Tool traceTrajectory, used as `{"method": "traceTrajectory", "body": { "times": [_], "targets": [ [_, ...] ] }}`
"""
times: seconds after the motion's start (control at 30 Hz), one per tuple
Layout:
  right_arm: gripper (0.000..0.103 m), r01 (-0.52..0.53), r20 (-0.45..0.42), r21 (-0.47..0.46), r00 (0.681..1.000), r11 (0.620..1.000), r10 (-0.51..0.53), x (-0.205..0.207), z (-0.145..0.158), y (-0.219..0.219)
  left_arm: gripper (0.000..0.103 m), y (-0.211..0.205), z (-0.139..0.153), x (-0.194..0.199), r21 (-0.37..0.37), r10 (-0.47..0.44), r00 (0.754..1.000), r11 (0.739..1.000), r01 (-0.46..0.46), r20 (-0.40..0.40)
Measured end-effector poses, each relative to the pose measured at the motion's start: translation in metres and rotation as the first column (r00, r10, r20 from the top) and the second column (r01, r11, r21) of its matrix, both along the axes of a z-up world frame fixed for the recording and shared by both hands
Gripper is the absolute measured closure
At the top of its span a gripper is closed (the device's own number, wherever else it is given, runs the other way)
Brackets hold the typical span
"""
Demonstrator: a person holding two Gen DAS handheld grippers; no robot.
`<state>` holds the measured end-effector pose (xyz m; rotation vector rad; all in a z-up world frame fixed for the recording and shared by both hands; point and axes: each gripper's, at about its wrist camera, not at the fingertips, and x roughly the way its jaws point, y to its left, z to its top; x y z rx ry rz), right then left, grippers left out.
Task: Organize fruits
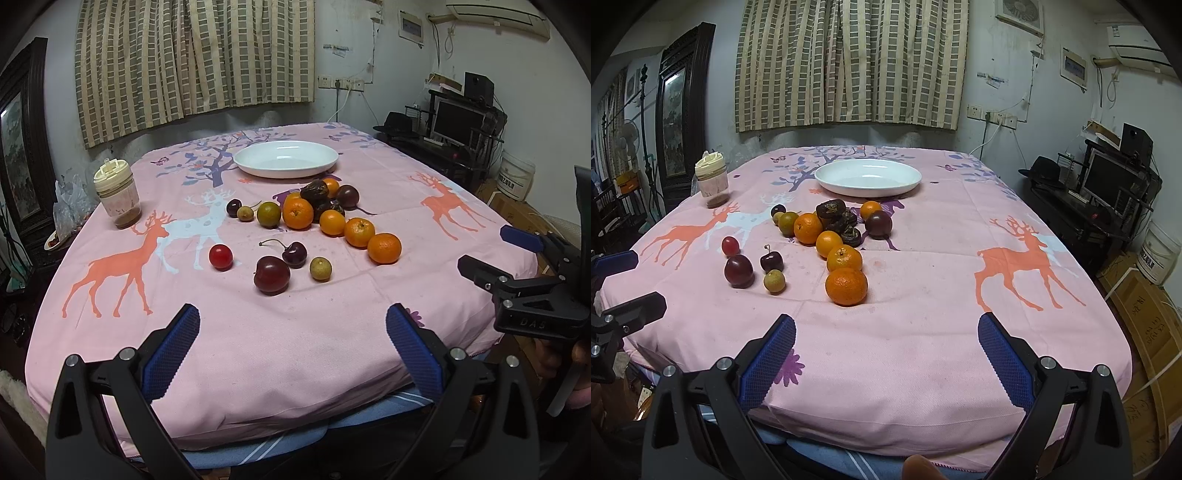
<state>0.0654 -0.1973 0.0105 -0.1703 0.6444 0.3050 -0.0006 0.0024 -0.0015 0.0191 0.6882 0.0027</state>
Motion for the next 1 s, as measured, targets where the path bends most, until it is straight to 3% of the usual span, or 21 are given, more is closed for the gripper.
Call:
{"method": "traceTrajectory", "body": {
  "times": [1.0],
  "targets": [
    [0.004, 0.002, -0.002, 0.001, 1.0, 1.0, -0.002, 0.0004, -0.0021, 0.0003, 0.004, -0.0008, 0.0, 0.0002, 0.004, -0.001, 1.0, 1.0, 0.001, -0.003]
  ]
}}
